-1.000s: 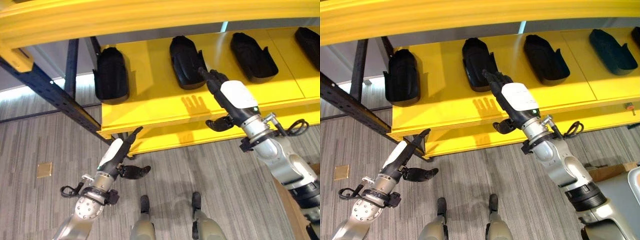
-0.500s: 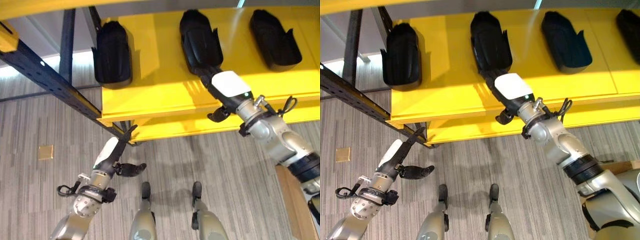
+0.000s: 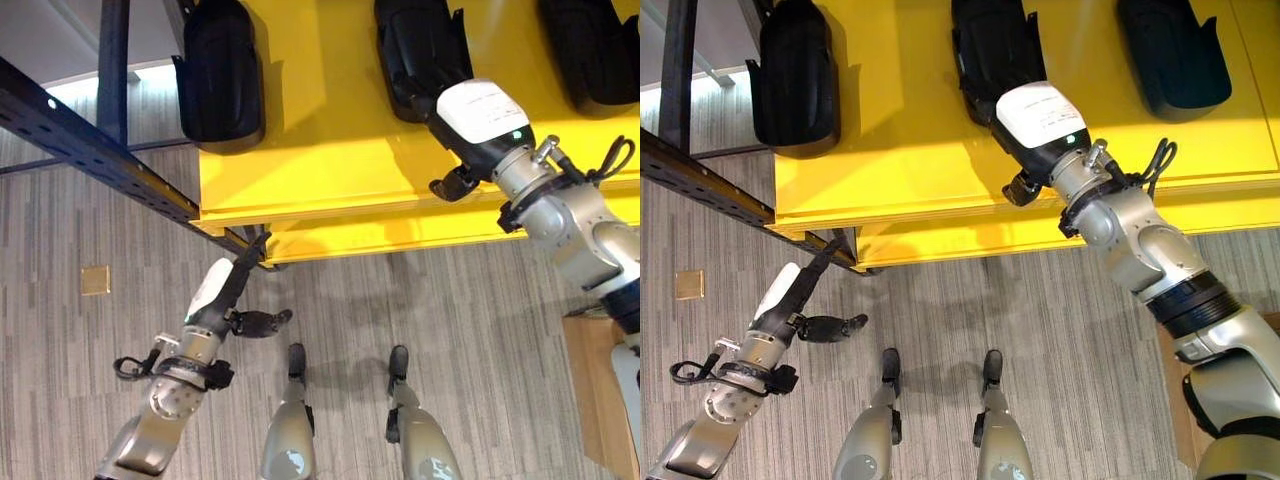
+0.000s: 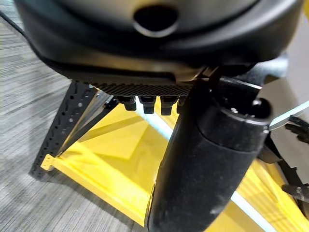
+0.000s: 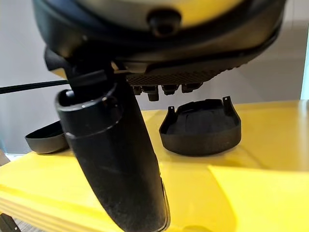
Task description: Move parts from the plastic box to the shelf.
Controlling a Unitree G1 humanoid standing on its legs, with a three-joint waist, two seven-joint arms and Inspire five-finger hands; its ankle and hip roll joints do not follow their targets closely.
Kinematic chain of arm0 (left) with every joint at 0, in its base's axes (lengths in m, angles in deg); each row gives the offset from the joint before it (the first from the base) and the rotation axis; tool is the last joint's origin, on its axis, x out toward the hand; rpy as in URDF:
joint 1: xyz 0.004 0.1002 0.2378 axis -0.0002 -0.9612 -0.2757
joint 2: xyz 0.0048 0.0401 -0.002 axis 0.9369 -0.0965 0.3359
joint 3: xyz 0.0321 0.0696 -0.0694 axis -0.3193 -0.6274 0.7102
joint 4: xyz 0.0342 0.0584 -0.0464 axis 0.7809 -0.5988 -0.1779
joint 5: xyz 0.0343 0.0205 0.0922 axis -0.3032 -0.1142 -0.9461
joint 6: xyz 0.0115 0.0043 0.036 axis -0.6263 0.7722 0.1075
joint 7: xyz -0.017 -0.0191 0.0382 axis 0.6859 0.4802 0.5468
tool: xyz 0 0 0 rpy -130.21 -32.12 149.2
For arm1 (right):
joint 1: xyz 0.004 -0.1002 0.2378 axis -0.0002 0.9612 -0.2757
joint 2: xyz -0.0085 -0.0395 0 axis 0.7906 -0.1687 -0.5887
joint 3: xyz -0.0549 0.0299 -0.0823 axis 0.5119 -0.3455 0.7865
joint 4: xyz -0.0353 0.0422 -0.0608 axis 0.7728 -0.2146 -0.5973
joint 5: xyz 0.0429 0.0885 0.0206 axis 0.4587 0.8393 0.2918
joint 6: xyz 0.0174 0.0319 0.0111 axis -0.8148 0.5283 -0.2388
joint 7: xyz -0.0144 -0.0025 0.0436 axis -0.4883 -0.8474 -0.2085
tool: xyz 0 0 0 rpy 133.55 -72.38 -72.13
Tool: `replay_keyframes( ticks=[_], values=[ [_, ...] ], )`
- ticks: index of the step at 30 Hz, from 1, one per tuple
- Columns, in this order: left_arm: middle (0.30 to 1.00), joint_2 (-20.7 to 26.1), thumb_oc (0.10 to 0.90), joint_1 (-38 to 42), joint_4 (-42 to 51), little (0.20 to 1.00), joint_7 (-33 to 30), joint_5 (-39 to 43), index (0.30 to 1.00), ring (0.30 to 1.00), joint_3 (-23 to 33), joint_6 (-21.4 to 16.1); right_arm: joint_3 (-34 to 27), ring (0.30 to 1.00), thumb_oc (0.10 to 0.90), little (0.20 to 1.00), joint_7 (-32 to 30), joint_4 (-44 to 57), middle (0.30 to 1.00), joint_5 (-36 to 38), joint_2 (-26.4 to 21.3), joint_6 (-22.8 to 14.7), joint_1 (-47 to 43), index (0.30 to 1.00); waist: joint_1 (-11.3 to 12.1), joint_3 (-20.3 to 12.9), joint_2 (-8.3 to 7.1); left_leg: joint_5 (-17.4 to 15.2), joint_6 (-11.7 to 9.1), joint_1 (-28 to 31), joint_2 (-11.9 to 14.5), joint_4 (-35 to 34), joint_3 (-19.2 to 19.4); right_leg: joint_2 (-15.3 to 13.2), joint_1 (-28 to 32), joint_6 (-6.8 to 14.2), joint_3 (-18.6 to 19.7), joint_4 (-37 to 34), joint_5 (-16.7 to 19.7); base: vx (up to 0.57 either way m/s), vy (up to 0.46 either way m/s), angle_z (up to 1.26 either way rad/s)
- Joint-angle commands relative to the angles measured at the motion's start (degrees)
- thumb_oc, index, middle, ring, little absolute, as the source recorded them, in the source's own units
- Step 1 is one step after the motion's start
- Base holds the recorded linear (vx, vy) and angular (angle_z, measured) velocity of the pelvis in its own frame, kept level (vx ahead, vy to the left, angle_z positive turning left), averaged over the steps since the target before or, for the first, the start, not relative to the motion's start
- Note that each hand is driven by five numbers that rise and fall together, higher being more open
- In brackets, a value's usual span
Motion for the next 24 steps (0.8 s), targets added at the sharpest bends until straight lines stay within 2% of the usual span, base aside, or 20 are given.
replay_keyframes(
  ticks=[1,8,18,24],
  values=[
    [1.000,2.6,0.900,-0.8,5.8,1.000,-3.9,1.0,1.000,1.000,4.0,-4.6,2.1,1.000,0.900,1.000,-4.9,1.6,1.000,-2.3,-3.4,-0.5,-12.6,1.000,-0.5,-3.0,-3.18,-1.7,-0.4,3.0,1.9,-0.4,1.5,-4.9,0.3,2.9,-1.1,6.7,-4.6,0.02,0.004,0.08],
    [1.000,2.3,0.900,-0.9,5.8,1.000,-4.8,1.3,1.000,1.000,4.4,-4.6,3.9,1.000,0.900,1.000,-5.9,-4.7,1.000,-1.4,-4.5,0.8,-15.6,1.000,-0.2,-2.3,-3.30,-1.7,-0.3,2.1,1.5,-0.4,1.2,-5.2,-0.5,2.8,-1.2,6.8,-4.6,0.01,0.000,0.03],
    [1.000,1.7,0.900,-0.6,5.8,1.000,-5.8,1.2,1.000,1.000,4.7,-4.7,6.7,1.000,0.900,1.000,-6.6,-13.7,1.000,-1.1,-4.8,2.2,-17.9,1.000,0.2,-1.1,-2.46,-1.4,-0.3,0.4,1.0,-0.4,0.5,-5.6,-1.7,2.9,-1.8,7.2,-4.6,0.00,0.000,0.01],
    [1.000,1.4,0.900,-0.8,6.1,1.000,-6.1,1.1,1.000,1.000,4.8,-4.8,6.5,1.000,0.900,1.000,-6.7,-15.6,1.000,-0.7,-4.7,2.4,-17.7,1.000,0.2,-0.8,-2.16,-1.4,-0.3,0.1,0.8,-0.4,0.3,-5.7,-2.0,3.0,-1.9,7.3,-4.5,0.00,0.001,0.01]
  ],
)
